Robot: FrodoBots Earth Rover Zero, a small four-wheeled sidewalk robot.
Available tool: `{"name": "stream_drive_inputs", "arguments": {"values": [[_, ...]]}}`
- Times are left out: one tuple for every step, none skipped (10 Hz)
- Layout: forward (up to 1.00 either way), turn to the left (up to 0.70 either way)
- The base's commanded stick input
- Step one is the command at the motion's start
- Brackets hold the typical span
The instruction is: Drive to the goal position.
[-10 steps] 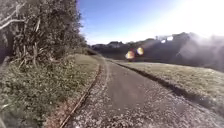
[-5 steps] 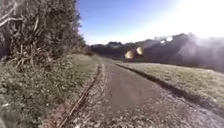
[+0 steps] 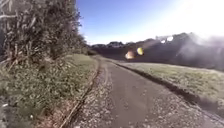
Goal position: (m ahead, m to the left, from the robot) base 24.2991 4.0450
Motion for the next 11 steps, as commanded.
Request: {"name": "stream_drive_inputs", "arguments": {"values": [[0.0,0.0],[0.85,-0.16],[0.85,-0.2],[0.85,-0.24],[0.85,-0.28],[0.85,-0.32],[0.85,-0.34],[0.85,-0.34],[0.85,-0.34],[0.85,-0.34],[0.85,-0.34]]}}
